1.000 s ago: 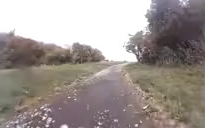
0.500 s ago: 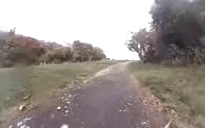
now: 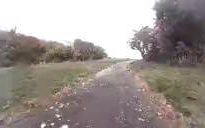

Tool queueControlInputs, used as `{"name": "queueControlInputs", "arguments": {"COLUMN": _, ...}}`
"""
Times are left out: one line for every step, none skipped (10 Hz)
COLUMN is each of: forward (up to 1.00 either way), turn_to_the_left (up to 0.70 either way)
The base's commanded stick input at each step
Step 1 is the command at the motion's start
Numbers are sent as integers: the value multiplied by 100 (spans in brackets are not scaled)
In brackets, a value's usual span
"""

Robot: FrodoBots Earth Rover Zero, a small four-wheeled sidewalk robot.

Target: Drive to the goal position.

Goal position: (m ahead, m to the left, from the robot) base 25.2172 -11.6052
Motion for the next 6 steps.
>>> {"name": "queueControlInputs", "arguments": {"forward": 100, "turn_to_the_left": -28}}
{"name": "queueControlInputs", "arguments": {"forward": 100, "turn_to_the_left": -37}}
{"name": "queueControlInputs", "arguments": {"forward": 100, "turn_to_the_left": 0}}
{"name": "queueControlInputs", "arguments": {"forward": 100, "turn_to_the_left": 0}}
{"name": "queueControlInputs", "arguments": {"forward": 100, "turn_to_the_left": -5}}
{"name": "queueControlInputs", "arguments": {"forward": 100, "turn_to_the_left": -19}}
